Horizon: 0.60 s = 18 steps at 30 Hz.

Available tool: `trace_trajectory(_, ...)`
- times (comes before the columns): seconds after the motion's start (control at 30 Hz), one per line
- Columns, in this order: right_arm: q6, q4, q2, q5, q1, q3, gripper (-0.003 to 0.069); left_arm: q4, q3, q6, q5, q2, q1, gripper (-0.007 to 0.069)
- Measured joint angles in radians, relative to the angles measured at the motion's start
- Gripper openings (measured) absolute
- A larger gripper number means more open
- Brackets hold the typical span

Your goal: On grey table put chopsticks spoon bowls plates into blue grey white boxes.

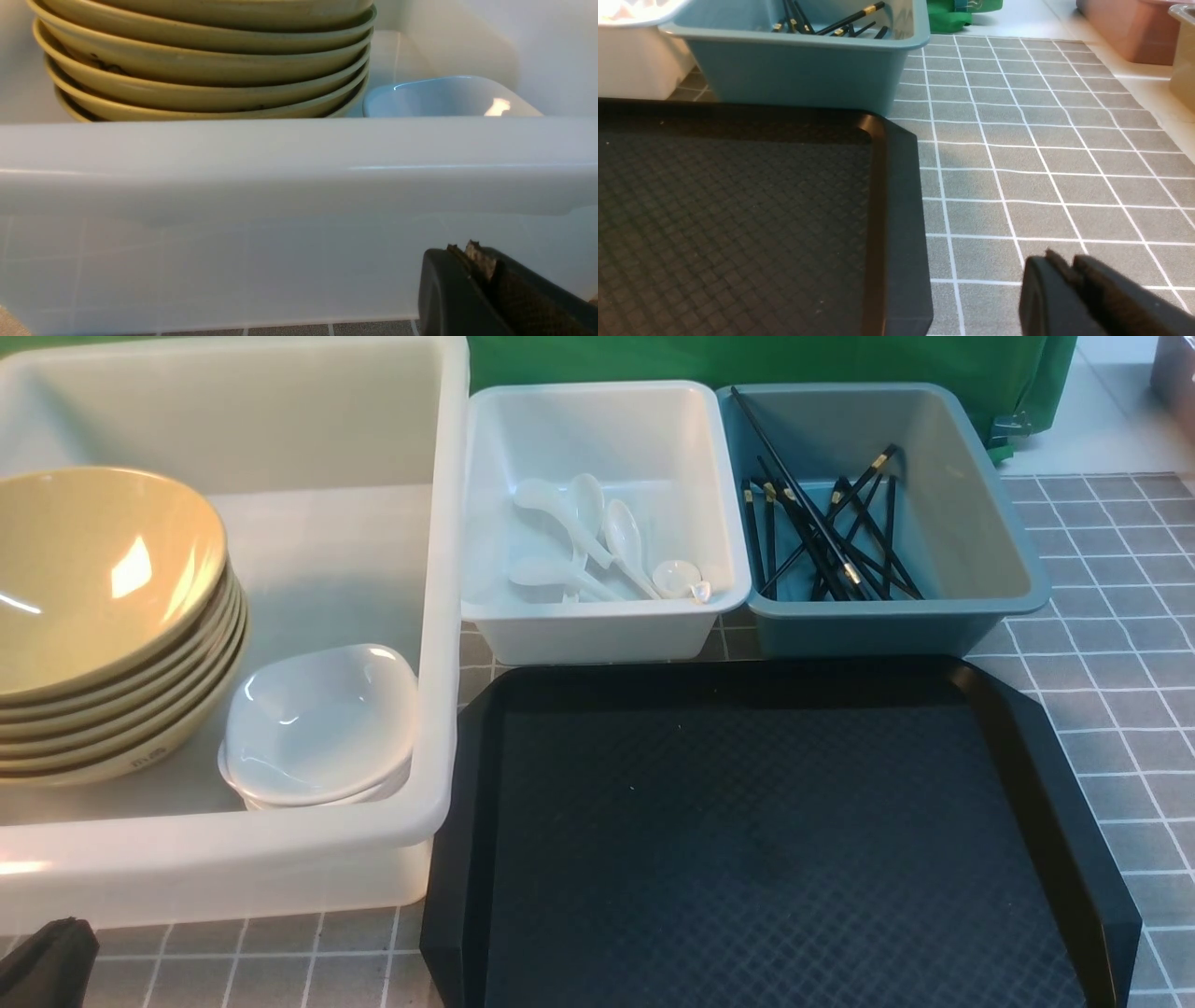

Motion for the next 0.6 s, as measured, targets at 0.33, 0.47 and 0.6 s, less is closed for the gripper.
trace_trajectory(0.33, 0.000, 0.000, 0.000, 0.000, 0.000, 0.000, 0.0114, 0.000, 0.000, 0.000, 0.000, 0.000, 0.000, -0.0008)
trace_trajectory(0.47, 0.000, 0.000, 0.000, 0.000, 0.000, 0.000, 0.0119, 0.000, 0.000, 0.000, -0.001, 0.000, 0.000, -0.0008)
trace_trajectory(0.6, 0.000, 0.000, 0.000, 0.000, 0.000, 0.000, 0.0123, 0.000, 0.000, 0.000, -0.001, 0.000, 0.000, -0.0008)
